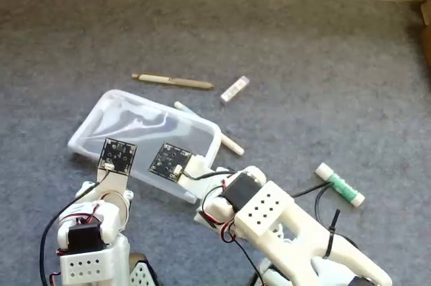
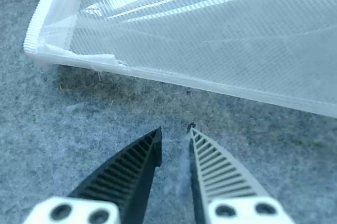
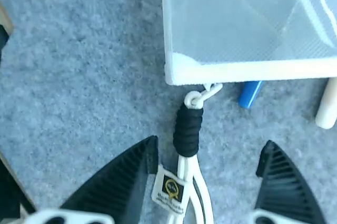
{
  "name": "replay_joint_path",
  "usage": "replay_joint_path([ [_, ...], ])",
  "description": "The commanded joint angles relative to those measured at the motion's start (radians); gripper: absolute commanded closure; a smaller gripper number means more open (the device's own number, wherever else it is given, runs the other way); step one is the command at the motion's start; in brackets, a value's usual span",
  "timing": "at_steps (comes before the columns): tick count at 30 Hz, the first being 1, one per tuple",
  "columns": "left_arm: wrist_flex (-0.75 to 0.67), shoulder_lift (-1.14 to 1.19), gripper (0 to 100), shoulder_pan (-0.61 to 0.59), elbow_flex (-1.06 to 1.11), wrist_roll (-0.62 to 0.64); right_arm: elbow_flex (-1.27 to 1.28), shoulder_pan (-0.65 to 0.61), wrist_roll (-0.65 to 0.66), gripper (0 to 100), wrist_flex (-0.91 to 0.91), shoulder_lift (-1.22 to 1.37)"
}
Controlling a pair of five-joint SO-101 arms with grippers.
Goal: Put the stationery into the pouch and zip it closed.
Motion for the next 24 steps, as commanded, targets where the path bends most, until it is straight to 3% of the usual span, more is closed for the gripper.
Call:
replay_joint_path([
  [1,0.008,-0.008,90,-0.012,0.022,-0.005,0.027,-0.010,-0.031,71.7,-0.074,0.004],
  [17,0.008,-0.008,90,-0.012,0.022,-0.005,0.143,0.041,-0.048,71.7,-0.223,0.012],
  [24,0.008,-0.008,90,-0.012,0.022,-0.005,0.130,0.110,-0.049,71.7,-0.278,0.237],
])
